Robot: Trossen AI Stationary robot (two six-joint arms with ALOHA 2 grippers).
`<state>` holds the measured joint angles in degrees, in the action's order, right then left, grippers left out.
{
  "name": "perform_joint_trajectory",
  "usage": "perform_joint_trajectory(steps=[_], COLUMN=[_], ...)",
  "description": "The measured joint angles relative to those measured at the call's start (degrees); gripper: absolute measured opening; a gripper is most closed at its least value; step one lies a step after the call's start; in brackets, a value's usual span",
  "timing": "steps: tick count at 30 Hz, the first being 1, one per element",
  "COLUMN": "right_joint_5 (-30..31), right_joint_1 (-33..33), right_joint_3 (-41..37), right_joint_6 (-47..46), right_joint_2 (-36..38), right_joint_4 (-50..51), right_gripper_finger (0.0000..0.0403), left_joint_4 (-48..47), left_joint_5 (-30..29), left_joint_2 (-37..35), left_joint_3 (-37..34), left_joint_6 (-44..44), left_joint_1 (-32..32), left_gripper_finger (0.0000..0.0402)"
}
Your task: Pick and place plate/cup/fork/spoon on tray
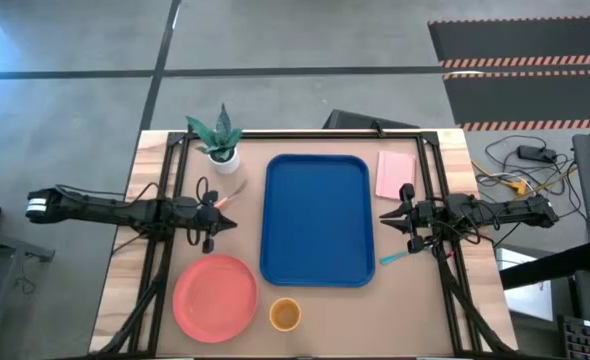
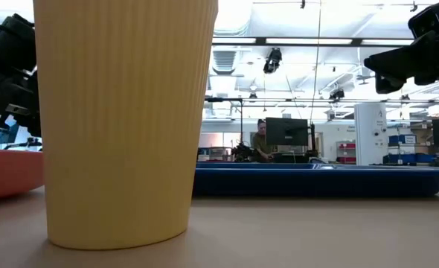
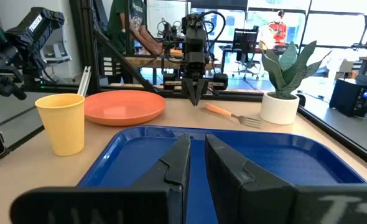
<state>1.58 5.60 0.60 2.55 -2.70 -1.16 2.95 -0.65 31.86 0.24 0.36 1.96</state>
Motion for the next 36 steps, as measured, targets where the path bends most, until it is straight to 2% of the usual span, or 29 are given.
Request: perform_joint_trajectory(steps=[19, 25, 28, 32, 36], right_joint_5=[0.0, 0.0, 0.0, 0.1, 0.1], right_joint_1=[0.0, 0.0, 0.0, 0.0, 0.0], right_joint_3=[0.0, 0.0, 0.0, 0.0, 0.0], right_joint_6=[0.0, -0.2, -5.1, -22.2, -25.1], right_joint_2=[0.0, 0.0, 0.0, 0.0, 0.0], right_joint_4=[0.0, 0.0, -0.2, -0.2, -0.3], right_gripper_finger=[0.0038, 0.0038, 0.0038, 0.0038, 0.0038], left_joint_4=[0.0, 0.0, 0.0, 0.0, 0.2], left_joint_5=[0.0, -0.3, -0.3, -0.3, -0.3], left_joint_2=[0.0, 0.0, 0.0, 0.0, 0.0], left_joint_3=[0.0, 0.0, 0.0, 0.0, 0.0], left_joint_6=[0.0, 9.9, 10.0, 10.0, 10.0], left_joint_1=[0.0, 0.0, 0.0, 0.0, 0.0], left_gripper_finger=[0.0000, 0.0000, 0.0000, 0.0000, 0.0000])
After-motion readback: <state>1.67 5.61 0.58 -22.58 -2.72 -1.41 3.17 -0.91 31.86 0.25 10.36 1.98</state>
